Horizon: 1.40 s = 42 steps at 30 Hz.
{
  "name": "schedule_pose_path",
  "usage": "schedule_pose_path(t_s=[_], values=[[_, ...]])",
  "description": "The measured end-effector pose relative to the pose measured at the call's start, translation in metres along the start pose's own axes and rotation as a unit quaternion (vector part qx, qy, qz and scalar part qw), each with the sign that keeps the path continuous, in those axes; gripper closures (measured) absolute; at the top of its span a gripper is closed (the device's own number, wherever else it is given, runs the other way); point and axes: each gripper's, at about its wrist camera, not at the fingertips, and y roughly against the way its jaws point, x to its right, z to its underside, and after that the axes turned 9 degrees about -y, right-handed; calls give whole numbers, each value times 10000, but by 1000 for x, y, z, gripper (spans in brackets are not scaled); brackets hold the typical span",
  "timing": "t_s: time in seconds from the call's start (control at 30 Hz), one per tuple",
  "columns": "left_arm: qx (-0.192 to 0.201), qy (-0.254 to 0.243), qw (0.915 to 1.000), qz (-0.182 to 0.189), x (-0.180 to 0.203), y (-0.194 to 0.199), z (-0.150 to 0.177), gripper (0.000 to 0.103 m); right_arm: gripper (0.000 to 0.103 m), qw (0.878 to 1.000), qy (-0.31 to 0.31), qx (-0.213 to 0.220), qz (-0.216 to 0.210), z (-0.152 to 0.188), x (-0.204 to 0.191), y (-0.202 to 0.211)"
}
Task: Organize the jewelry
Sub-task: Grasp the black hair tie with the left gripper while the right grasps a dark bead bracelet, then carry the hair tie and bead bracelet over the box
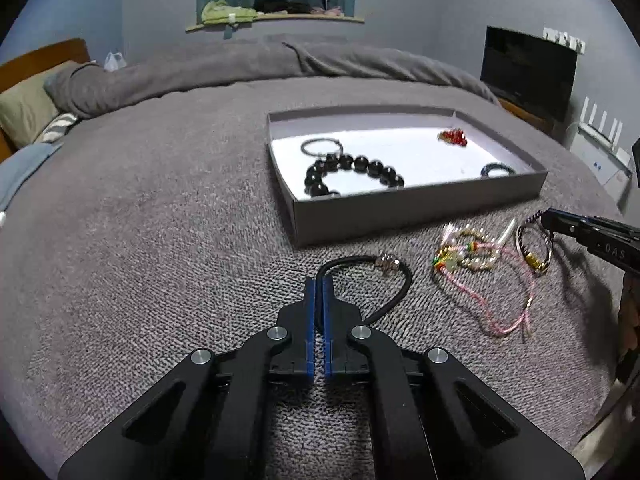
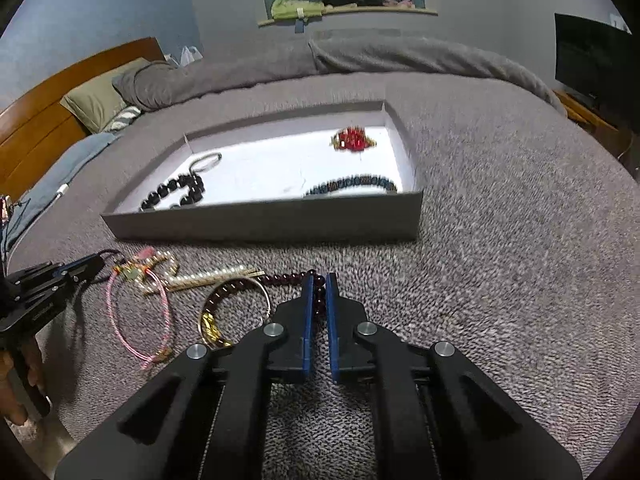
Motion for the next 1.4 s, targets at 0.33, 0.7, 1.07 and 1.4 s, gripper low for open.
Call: schedule_pose_path(t_s=[0.33,0.7,1.07,1.4], values=[[650,-166,9976,-148,4,30,-8,99,97,9971,115,740,-101,-8,-2,39],[1107,-281,9931,-269,9,55,-37,100,97,9924,108,1228,-14,-26,1,68],[1233,-364,9917,43,25,44,-96,100,97,9880,226,1528,54,-69,-10,74],[998,-239,9943,274,25,-14,-138,100,97,9891,149,1463,106,-105,-10,32]])
